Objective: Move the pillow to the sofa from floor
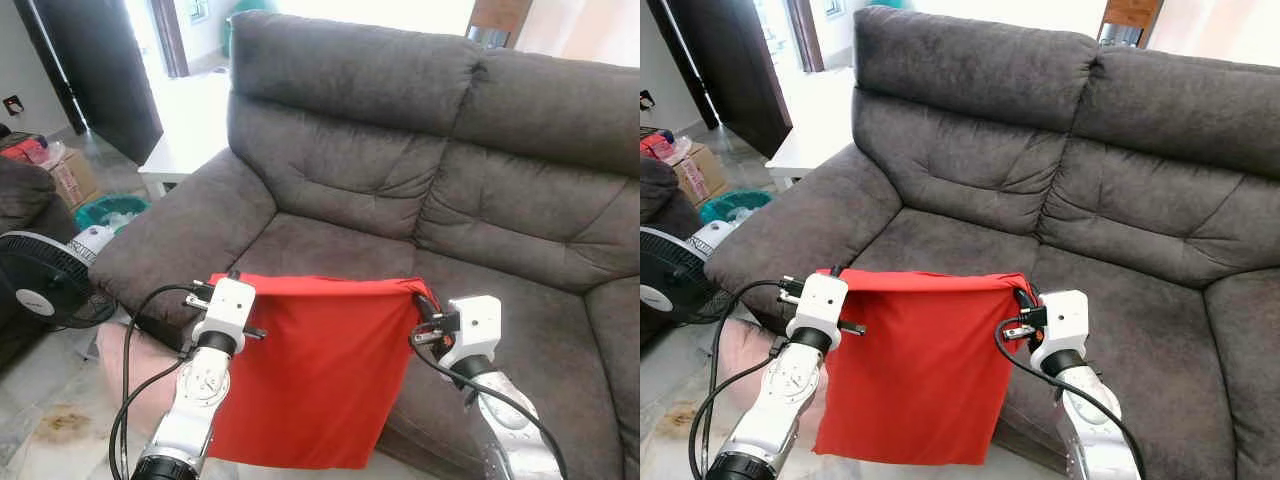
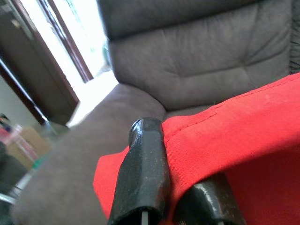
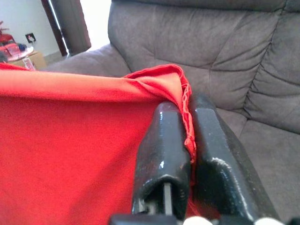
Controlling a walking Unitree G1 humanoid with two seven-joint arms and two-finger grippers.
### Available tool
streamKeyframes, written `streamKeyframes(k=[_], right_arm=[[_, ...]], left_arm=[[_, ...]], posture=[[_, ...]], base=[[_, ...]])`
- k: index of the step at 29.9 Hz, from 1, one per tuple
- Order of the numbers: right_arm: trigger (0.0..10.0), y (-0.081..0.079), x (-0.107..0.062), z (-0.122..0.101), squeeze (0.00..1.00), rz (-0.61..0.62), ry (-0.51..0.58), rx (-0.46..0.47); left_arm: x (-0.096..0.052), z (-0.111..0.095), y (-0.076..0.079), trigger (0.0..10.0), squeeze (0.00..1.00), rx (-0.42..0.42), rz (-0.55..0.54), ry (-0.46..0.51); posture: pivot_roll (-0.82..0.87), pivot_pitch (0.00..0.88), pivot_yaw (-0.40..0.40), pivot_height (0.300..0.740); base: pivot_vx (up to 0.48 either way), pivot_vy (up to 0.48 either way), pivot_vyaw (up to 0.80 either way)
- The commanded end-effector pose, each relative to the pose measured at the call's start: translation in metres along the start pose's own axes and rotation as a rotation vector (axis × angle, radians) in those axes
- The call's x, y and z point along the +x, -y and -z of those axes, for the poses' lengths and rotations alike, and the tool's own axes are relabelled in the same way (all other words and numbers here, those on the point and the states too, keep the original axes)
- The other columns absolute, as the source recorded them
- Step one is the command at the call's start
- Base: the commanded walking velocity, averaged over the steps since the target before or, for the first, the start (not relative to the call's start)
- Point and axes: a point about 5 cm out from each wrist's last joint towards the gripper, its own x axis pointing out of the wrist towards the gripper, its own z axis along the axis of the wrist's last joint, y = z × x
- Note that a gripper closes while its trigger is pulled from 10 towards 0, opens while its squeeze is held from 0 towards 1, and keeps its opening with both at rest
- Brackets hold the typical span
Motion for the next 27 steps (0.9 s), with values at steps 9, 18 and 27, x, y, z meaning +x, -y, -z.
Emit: streamKeyframes(k=[9, 18, 27], right_arm=[[10.0, 0.016, -0.002, -0.028, 0.00, 0.103, 0.134, -0.031], [10.0, -0.004, -0.007, -0.025, 0.00, 0.048, 0.163, 0.027], [10.0, 0.000, -0.003, -0.025, 0.00, 0.079, 0.151, 0.030]], left_arm=[[0.016, -0.045, -0.013, 10.0, 0.00, -0.001, -0.076, 0.183], [0.014, -0.051, -0.004, 10.0, 0.00, 0.000, -0.044, 0.205], [0.015, -0.051, -0.004, 10.0, 0.00, 0.003, -0.037, 0.201]], posture=[[0.09, 0.000, -0.050, 0.740], [0.10, 0.000, -0.038, 0.740], [0.10, 0.000, -0.036, 0.740]], base=[[0.000, 0.000, 0.00], [0.000, 0.000, 0.00], [0.000, -0.111, -0.07]])
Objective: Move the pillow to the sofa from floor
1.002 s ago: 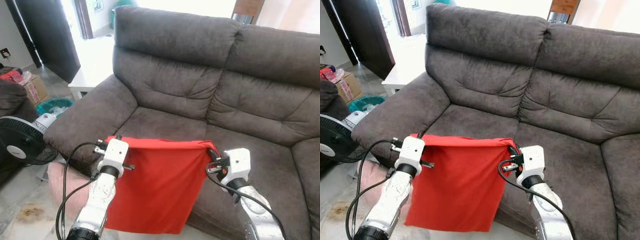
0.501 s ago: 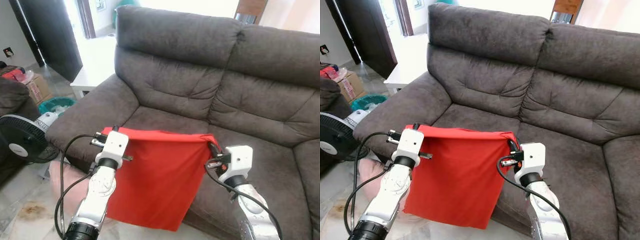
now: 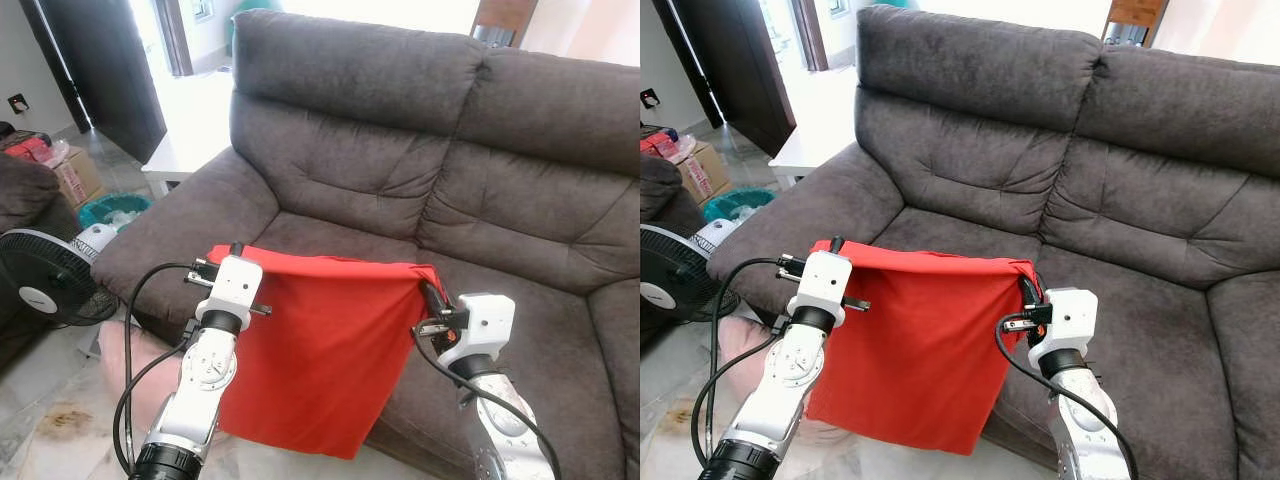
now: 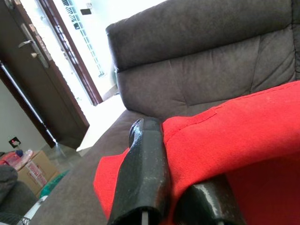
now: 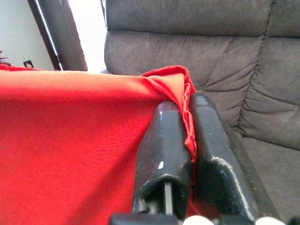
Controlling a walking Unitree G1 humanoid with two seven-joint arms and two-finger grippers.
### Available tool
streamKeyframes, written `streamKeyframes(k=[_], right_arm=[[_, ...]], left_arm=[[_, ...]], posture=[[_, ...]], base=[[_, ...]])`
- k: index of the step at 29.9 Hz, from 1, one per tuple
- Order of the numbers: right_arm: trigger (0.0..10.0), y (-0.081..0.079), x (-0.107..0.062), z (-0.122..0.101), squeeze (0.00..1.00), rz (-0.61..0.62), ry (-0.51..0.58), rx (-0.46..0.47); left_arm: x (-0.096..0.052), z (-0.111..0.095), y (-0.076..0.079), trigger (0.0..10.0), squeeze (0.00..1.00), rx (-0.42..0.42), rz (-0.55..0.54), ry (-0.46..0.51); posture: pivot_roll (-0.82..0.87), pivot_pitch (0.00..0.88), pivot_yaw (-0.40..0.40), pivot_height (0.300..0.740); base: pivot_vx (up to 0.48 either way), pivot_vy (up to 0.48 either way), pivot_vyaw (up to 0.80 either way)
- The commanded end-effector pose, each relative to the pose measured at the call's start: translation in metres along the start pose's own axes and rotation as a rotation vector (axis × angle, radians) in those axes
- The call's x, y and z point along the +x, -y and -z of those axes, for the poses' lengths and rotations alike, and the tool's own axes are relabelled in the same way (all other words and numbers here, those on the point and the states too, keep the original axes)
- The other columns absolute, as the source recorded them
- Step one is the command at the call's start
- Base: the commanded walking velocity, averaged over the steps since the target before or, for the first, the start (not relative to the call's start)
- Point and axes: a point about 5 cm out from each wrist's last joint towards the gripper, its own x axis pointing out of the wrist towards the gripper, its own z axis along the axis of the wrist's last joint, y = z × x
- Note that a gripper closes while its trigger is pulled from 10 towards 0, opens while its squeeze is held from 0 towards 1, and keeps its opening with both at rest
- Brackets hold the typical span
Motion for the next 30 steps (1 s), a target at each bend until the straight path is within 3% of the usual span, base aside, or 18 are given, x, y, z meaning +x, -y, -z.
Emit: streamKeyframes(k=[1, 10, 30], right_arm=[[10.0, 0.0071, 0.0038, -0.0109, 0.00, 0.042, 0.048, 0.016], [10.0, 0.0070, 0.0047, -0.0087, 0.00, 0.036, 0.043, -0.004], [10.0, 0.0073, 0.0133, -0.0144, 0.00, 0.025, 0.062, -0.031]], left_arm=[[0.0082, -0.0233, -0.0051, 10.0, 0.00, 0.007, -0.026, 0.106], [0.0091, -0.0213, -0.0048, 10.0, 0.00, -0.004, -0.024, 0.092], [0.0094, -0.0205, -0.0046, 10.0, 0.00, -0.012, -0.019, 0.086]], posture=[[0.10, 0.000, -0.037, 0.740], [0.10, 0.000, -0.039, 0.740], [0.11, 0.000, -0.050, 0.740]], base=[[0.000, -0.251, -0.80], [0.000, -0.250, -0.71], [0.000, -0.273, 0.00]])
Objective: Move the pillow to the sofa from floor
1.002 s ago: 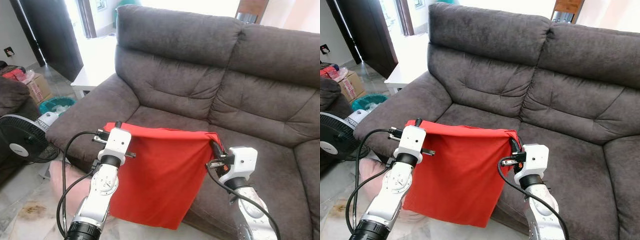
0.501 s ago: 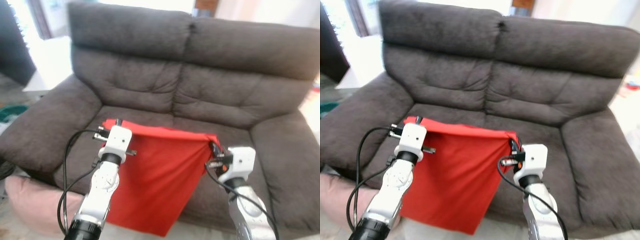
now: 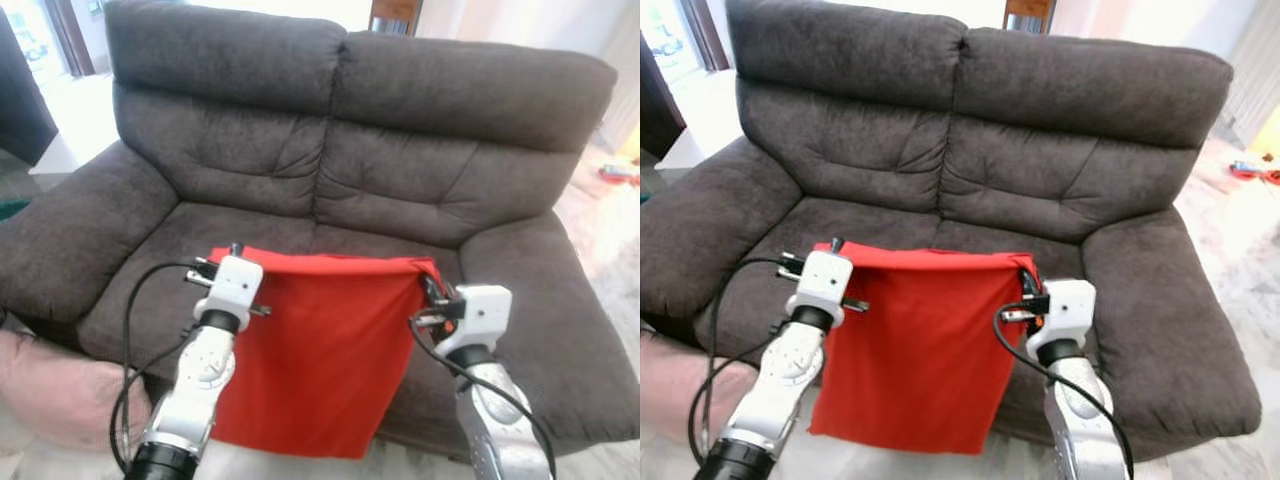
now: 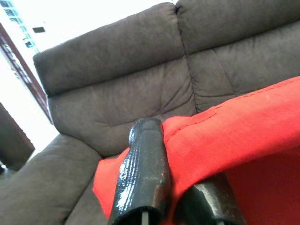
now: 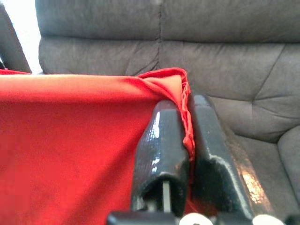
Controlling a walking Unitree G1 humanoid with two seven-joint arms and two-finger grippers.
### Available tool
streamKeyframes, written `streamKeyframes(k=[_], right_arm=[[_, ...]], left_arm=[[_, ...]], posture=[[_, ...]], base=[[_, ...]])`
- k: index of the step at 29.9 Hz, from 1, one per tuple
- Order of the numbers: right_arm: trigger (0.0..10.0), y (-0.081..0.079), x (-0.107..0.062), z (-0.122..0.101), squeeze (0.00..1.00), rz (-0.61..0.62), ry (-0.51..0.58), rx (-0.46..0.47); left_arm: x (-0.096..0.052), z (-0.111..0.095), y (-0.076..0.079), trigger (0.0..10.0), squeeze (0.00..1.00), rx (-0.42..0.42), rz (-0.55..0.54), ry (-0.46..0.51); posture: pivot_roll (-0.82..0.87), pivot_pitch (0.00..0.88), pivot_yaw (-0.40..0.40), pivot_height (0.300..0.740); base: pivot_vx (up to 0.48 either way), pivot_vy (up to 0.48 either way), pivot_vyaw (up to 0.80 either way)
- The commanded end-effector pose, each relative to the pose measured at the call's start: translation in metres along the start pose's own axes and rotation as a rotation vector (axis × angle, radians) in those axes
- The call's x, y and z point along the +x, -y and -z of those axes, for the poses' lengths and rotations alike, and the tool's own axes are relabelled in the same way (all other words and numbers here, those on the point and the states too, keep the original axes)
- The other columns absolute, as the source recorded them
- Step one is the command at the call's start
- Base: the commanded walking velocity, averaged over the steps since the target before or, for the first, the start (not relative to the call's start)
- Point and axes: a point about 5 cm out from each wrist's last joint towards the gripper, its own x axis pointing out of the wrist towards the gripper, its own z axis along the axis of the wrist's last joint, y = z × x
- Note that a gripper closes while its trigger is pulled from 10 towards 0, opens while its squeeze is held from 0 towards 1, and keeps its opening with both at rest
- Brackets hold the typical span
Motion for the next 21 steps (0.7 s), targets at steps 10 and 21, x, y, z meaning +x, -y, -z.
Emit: streamKeyframes(k=[10, 21], right_arm=[[10.0, 0.0118, 0.0015, -0.0112, 0.00, 0.040, 0.057, -0.024], [10.0, 0.0105, 0.0042, -0.0136, 0.00, 0.033, 0.069, -0.025]], left_arm=[[0.0083, -0.0221, 0.0003, 10.0, 0.00, -0.018, -0.014, 0.104], [0.0078, -0.0220, 0.0005, 10.0, 0.00, -0.019, -0.011, 0.109]], posture=[[0.11, 0.000, -0.050, 0.740], [0.11, 0.000, -0.051, 0.740]], base=[[0.000, -0.289, 0.00], [0.000, -0.296, 0.00]])
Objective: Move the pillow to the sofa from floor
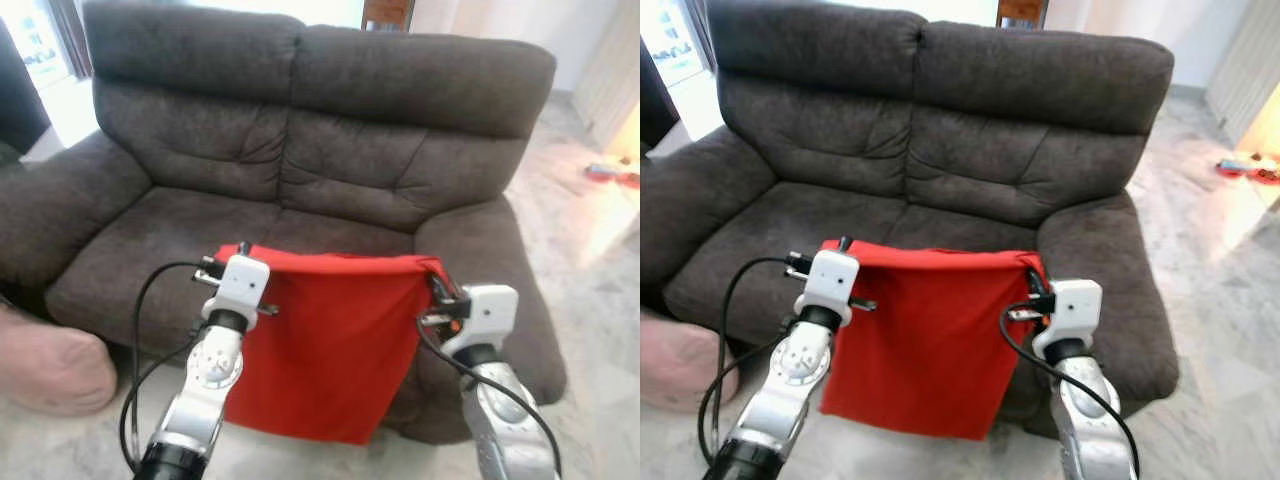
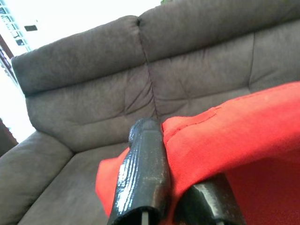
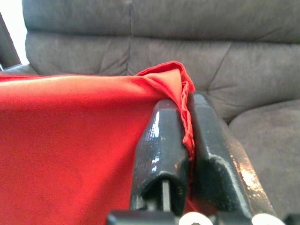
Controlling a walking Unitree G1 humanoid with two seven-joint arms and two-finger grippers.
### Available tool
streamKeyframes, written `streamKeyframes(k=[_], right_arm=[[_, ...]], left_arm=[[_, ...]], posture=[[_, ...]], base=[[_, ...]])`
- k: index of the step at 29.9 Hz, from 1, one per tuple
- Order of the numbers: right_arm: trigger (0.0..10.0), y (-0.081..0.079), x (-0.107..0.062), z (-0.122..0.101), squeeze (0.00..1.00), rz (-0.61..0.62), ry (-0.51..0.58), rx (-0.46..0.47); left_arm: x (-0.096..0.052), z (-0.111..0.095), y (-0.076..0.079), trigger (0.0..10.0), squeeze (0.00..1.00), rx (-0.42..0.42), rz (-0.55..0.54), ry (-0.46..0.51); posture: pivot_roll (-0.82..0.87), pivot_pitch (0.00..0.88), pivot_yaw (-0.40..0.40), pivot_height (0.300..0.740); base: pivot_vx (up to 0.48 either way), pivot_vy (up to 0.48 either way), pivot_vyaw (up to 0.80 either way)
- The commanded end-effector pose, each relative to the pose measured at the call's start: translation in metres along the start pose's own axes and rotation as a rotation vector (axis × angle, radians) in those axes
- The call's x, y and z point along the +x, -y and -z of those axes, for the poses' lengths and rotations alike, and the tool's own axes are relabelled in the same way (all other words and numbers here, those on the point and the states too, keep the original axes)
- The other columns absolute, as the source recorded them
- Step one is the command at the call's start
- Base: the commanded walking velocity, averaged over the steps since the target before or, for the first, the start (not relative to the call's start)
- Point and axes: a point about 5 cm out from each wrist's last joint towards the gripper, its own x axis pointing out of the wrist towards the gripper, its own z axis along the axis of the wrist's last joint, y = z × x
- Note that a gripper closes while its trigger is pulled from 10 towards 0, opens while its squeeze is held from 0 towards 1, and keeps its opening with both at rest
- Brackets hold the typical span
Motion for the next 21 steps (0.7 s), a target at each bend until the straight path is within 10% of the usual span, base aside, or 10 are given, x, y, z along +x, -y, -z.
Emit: streamKeyframes(k=[1, 21], right_arm=[[10.0, 0.0054, 0.0012, -0.0111, 0.00, 0.016, 0.055, -0.018], [10.0, 0.0054, 0.0030, -0.0143, 0.00, 0.024, 0.073, -0.017]], left_arm=[[0.0090, -0.0233, -0.0065, 10.0, 0.00, -0.016, -0.038, 0.114], [0.0039, -0.0303, -0.0059, 10.0, 0.00, -0.042, 0.032, 0.157]], posture=[[0.11, 0.000, -0.051, 0.740], [0.10, 0.000, -0.047, 0.740]], base=[[0.000, -0.296, 0.00], [0.000, -0.044, -0.12]])
